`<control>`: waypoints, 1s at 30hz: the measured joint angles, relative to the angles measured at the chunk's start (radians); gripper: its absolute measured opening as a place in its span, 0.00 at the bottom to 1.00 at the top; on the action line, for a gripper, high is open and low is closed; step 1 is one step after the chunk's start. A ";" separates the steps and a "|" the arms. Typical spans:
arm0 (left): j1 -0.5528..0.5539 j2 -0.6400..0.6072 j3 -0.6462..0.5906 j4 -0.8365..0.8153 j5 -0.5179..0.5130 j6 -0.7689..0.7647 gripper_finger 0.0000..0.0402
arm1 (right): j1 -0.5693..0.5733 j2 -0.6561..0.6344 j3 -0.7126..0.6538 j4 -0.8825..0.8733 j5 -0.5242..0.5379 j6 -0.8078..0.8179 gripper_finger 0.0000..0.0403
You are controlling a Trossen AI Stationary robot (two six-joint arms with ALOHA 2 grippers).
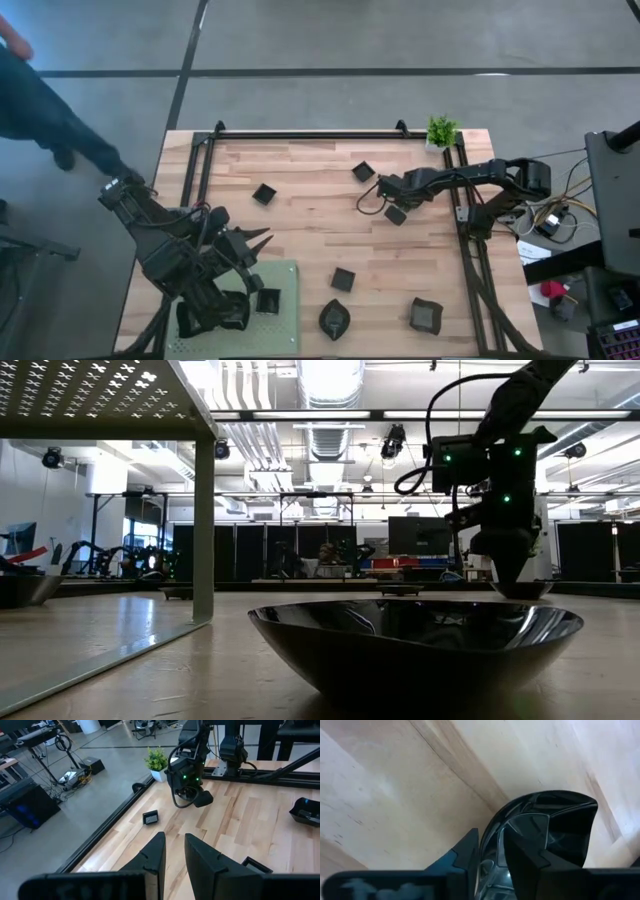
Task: Pick & Place Mini shaped plates
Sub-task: Stack the black leaf shaped plate on top of the other black leaf shaped plate on the shelf
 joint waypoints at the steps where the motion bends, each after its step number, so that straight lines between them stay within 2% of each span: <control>1: 0.000 0.000 0.000 0.001 0.000 0.000 0.17 | 0.000 0.000 -0.001 0.000 0.000 0.000 0.18; 8: 0.000 0.000 0.000 0.005 0.000 0.000 0.17 | 0.000 0.000 -0.005 0.000 -0.001 -0.046 0.03; 17: 0.000 0.000 0.000 0.006 0.000 0.000 0.17 | 0.030 -0.003 0.037 -0.073 -0.005 -0.053 0.02; 23: 0.000 0.000 0.000 0.006 0.000 0.000 0.17 | 0.122 -0.003 0.132 -0.130 -0.001 -0.067 0.02; 30: 0.000 0.000 0.000 0.007 0.000 0.000 0.17 | 0.251 0.000 0.258 -0.115 0.000 -0.177 0.02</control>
